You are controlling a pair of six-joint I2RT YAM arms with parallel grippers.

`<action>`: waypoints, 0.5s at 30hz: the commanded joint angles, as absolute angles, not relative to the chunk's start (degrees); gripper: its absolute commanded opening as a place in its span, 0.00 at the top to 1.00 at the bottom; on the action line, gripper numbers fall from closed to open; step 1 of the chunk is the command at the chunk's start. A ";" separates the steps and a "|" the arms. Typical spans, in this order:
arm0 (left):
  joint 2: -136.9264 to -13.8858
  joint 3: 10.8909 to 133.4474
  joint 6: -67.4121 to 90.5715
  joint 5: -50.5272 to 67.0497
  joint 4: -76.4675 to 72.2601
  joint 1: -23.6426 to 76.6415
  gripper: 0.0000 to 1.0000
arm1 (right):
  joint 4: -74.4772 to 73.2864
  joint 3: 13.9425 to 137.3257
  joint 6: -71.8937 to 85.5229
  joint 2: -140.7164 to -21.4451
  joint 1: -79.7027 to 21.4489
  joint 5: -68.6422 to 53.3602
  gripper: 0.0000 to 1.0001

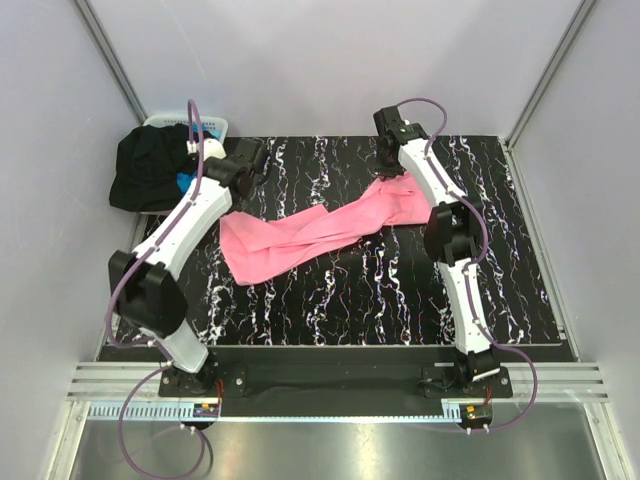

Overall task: Fold and stack the t-shirts
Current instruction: Flatten the tshirt out

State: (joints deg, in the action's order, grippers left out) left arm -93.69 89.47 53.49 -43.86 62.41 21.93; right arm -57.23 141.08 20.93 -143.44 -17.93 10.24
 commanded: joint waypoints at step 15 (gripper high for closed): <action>-107.93 103.62 56.08 -44.12 61.70 17.93 1.00 | -58.18 142.21 19.69 -143.26 -16.17 10.37 0.62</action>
State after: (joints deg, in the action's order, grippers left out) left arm -107.83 100.90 56.93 -44.03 63.26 18.26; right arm -58.46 143.02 20.75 -145.95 -15.97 11.25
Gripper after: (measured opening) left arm 0.012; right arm 0.395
